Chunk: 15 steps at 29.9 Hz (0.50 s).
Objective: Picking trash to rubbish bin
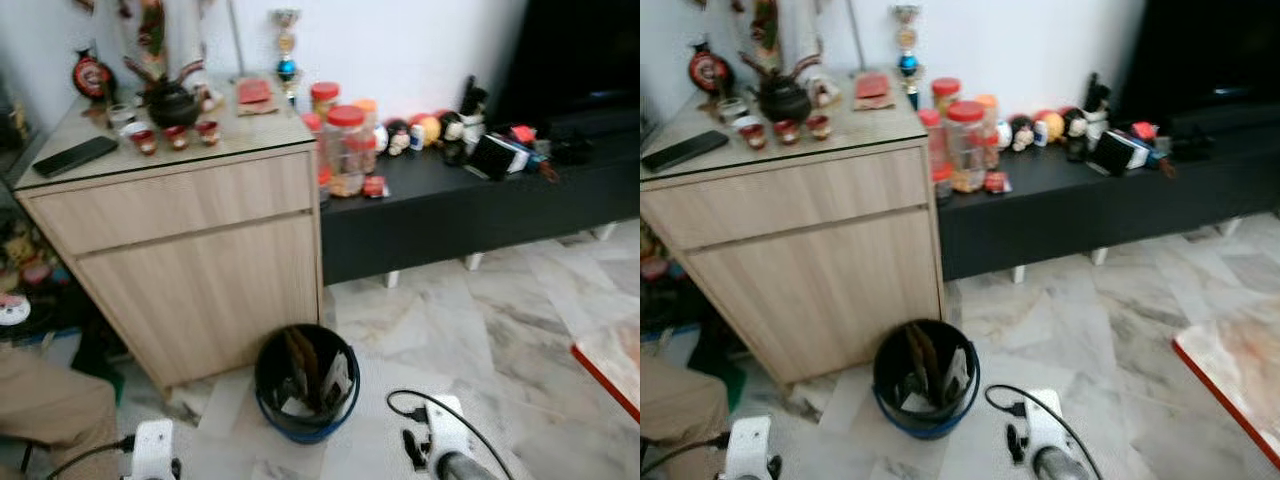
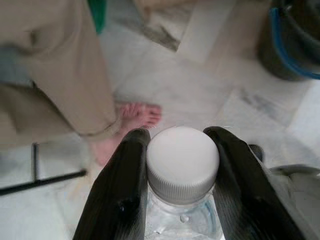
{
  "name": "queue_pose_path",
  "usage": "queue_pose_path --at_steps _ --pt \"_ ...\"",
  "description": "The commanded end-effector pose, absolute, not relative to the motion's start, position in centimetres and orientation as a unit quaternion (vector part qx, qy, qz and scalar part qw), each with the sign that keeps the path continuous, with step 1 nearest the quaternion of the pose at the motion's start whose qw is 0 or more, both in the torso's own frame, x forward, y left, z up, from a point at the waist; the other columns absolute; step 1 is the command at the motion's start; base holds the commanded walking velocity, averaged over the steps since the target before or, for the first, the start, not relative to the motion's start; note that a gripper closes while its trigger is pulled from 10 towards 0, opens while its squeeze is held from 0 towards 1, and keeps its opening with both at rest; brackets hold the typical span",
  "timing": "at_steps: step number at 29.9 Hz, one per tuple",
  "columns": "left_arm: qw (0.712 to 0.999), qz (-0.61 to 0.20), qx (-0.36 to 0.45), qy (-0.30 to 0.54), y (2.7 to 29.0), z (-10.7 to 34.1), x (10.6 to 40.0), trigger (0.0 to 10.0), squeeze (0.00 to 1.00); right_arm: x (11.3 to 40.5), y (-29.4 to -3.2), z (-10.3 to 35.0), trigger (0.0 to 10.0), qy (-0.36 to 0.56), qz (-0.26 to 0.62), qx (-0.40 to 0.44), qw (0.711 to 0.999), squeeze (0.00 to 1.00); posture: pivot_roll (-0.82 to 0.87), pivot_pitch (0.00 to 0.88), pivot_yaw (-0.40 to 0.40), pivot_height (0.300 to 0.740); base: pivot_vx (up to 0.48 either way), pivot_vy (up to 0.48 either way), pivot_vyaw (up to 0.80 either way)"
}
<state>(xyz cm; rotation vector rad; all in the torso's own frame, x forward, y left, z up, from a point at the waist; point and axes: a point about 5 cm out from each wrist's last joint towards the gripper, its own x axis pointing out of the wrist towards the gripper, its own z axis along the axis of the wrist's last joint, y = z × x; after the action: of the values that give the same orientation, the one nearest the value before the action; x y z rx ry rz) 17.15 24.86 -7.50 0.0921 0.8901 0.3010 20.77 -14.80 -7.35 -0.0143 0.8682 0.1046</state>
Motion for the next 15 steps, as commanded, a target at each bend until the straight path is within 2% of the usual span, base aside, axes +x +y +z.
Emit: queue_pose_path --at_steps 1,6,15 --pt "0.899 0.143 0.039 0.412 24.51 -7.01 18.34 10.0 0.0 20.34 -15.99 -7.54 10.0 0.426 0.041 -0.019 0.903 0.0 0.13 0.0 0.053 0.74 0.315 0.0 0.0" --pt "0.9 0.14 0.04 0.412 24.44 -7.0 18.39 10.0 0.0 20.05 -16.2 -7.68 10.0 0.428 0.041 -0.026 0.902 0.0 0.13 0.004 0.056 0.74 0.316 0.0 0.38" --pt "0.899 0.141 0.041 0.414 24.5 -7.05 18.26 10.0 0.0 20.06 -16.19 -7.67 10.0 0.426 0.033 -0.016 0.904 0.0 0.13 0.009 0.056 0.74 0.342 0.0 0.0"
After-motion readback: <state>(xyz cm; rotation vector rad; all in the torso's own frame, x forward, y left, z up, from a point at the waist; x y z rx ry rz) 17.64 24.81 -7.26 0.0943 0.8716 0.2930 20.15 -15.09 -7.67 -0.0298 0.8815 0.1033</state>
